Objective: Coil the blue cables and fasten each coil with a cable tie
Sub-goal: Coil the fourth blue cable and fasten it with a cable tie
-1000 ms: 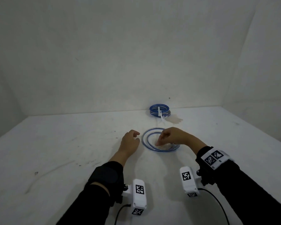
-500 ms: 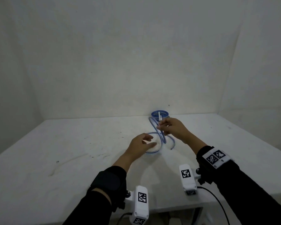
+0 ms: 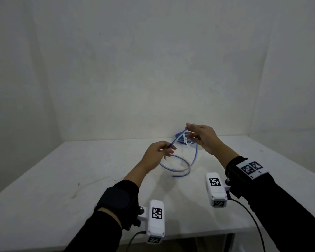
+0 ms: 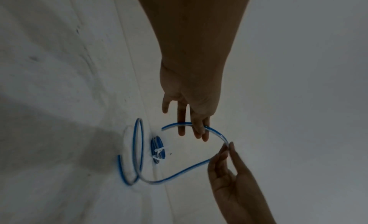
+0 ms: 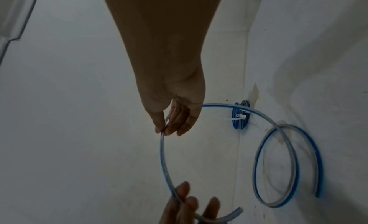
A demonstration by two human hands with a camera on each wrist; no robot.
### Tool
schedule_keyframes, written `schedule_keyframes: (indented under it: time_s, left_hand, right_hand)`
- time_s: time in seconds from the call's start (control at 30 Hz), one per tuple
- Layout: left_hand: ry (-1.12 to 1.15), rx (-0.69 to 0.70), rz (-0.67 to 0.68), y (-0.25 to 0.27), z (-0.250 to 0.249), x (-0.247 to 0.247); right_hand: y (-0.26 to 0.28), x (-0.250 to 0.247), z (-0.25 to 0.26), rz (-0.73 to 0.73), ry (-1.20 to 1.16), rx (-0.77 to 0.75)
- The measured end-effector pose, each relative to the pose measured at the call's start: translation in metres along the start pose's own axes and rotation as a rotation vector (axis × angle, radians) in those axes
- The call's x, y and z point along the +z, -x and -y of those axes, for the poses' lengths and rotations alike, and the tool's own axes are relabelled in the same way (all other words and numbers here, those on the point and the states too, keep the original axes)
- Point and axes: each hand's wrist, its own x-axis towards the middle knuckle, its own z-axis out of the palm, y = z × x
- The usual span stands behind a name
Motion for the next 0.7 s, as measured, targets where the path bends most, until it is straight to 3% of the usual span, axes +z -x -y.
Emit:
schedule_keyframes:
  time_s: [0.2,0.27,0.33,0.4,0.43,0.53,0.63,0.7]
  left_hand:
    - [0.152,-0.018,-0.001,-0.001,-0.017,-0.014]
    - [0.193,-0.030,0.021,-0.002,-0.018,-0.015]
    - [0.234,-0.040,0.008,-0.003,-0.021,-0.015]
    - [0.349,-0.056,-0.051,-0.005,-0.026,-0.016]
    - [0.443,-0.071,-0.089,-0.006,-0.028,-0.016]
    - [0.649,-0.104,-0.189,-0.012,-0.031,-0.021]
    - [0.751,-0.138,-0.263,-0.014,-0.032,-0.026]
    - [0.701,-0.162,-0.315,-0.014,-0.029,-0.025]
  right_hand:
    - [-0.002,0.000,-0.013,-0.151,0.118,0.098]
    - [-0.001,0.001,-0.015,-0.180,0.348,0.012]
    - [0.001,0.001,-0.015,-0.195,0.630,-0.168]
    - [0.001,0.000,-0.016,-0.127,0.769,-0.275]
    - [0.003,0.001,-0.016,-0.065,0.782,-0.255]
    - [0.008,0.001,-0.025,0.120,0.632,-0.170]
    - [0.012,0.000,-0.034,0.190,0.366,-0.133]
    - [0.014,0.001,-0.037,0.199,0.234,-0.108]
